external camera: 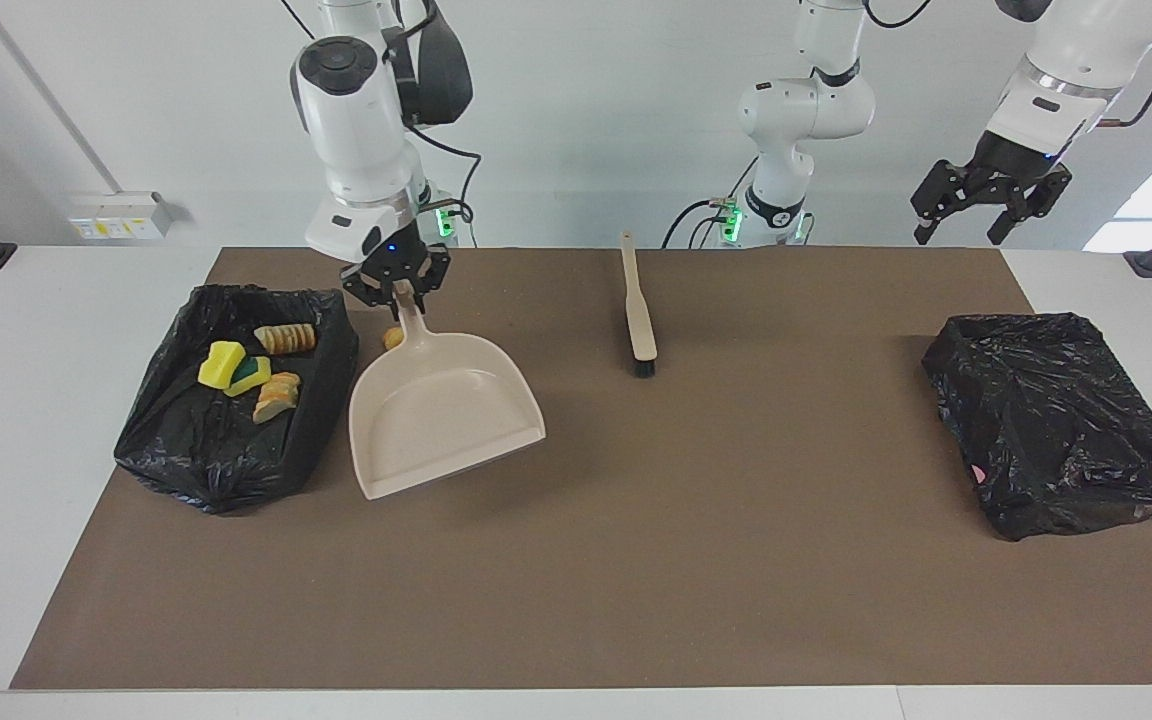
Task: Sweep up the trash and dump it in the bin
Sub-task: 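Lift the emptied dustpan away from the bag with the right gripper, then lower the dustpan onto the table center with the right gripper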
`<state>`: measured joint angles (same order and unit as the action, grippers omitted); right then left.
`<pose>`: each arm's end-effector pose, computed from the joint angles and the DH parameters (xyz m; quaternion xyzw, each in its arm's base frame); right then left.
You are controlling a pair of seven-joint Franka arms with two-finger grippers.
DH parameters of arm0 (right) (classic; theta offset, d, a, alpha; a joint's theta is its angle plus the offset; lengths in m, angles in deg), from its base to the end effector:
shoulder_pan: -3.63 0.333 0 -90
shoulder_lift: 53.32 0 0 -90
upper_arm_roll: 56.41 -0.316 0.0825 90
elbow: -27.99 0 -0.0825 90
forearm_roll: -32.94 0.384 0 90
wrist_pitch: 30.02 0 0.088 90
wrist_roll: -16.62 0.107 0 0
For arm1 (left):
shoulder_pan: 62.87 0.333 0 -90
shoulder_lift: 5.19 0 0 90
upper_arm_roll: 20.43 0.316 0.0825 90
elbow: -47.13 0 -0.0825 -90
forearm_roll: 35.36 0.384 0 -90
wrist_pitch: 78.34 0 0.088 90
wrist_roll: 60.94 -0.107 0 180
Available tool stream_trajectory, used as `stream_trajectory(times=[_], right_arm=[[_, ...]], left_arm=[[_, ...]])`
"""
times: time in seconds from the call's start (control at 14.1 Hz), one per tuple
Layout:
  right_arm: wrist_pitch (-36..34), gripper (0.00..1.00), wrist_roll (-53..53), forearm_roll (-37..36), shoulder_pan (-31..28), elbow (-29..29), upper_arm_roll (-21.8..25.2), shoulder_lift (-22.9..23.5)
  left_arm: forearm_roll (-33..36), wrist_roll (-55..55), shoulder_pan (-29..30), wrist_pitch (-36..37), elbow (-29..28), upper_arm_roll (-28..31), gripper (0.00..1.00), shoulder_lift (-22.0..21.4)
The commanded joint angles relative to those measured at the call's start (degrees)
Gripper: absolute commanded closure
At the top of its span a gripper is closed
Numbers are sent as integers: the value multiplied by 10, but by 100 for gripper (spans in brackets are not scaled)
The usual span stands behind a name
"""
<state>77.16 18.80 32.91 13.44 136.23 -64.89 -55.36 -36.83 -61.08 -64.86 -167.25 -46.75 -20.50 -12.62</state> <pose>0.5247 0.1743 0.5181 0.9901 0.1402 0.0087 0.0013 0.5112 -0.0212 0.6600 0.9995 -0.0197 0.0212 0.0131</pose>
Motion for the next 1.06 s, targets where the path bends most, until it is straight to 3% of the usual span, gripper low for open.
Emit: stream_trajectory(times=[0.0,0.21,0.43,0.64,0.85,0.99], right_arm=[[38,100,112,17,53,-37,2,55],[84,100,211,14,108,-58,2,107],[100,100,277,4,158,-120,3,178],[102,100,309,-1,187,-203,5,257],[163,100,368,-49,216,-232,6,323],[167,100,371,-59,217,-249,7,350]], left_arm=[[7,-4,3,12,5,-2,0,-1],[7,-5,3,12,5,-2,0,-1],[7,-4,3,12,5,-2,0,-2],[7,-5,3,12,5,-3,0,-1],[7,-4,3,11,5,-2,0,-1],[7,-4,3,12,5,-2,0,-1]])
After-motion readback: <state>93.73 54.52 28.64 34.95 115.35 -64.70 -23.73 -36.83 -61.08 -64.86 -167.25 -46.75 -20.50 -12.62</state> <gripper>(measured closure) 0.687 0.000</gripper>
